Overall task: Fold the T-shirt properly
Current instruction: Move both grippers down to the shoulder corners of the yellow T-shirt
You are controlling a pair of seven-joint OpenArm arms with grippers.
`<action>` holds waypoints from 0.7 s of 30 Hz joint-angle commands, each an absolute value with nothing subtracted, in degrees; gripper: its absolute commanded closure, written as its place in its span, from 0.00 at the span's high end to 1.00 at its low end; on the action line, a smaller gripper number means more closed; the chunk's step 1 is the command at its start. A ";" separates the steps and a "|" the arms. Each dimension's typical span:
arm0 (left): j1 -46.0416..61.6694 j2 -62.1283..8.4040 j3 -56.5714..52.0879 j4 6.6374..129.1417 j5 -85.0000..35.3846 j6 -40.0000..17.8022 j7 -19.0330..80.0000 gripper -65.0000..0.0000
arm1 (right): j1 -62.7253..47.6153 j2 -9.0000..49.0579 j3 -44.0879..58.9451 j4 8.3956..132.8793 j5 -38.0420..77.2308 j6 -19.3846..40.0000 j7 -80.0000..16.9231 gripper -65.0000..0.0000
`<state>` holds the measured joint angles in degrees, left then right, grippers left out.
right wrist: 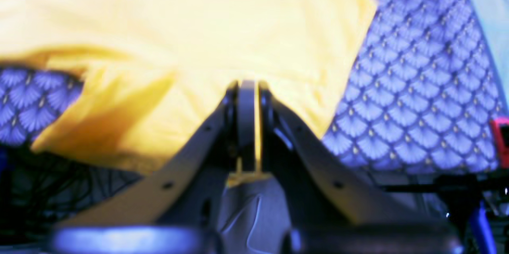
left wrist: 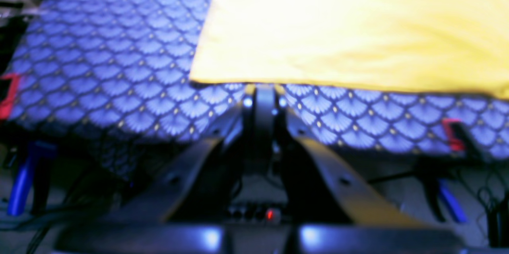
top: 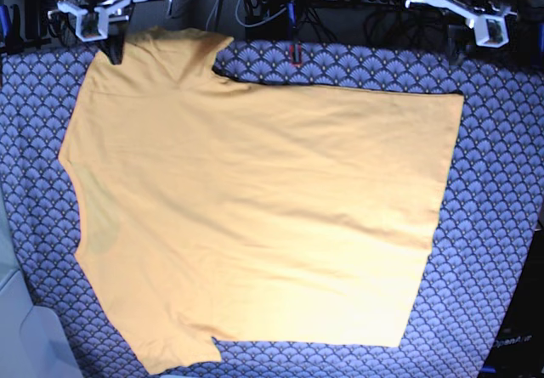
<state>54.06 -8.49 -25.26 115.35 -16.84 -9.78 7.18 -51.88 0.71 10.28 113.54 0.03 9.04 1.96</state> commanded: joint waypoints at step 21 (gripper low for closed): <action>30.20 -9.27 -28.79 115.91 -16.75 -15.08 33.27 0.18 | -24.75 -5.67 33.71 114.07 0.31 37.23 -30.11 0.23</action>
<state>29.87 -8.82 -28.51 114.96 -16.36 -14.87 34.50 -24.38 -6.04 33.65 113.23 -0.14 37.19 -31.27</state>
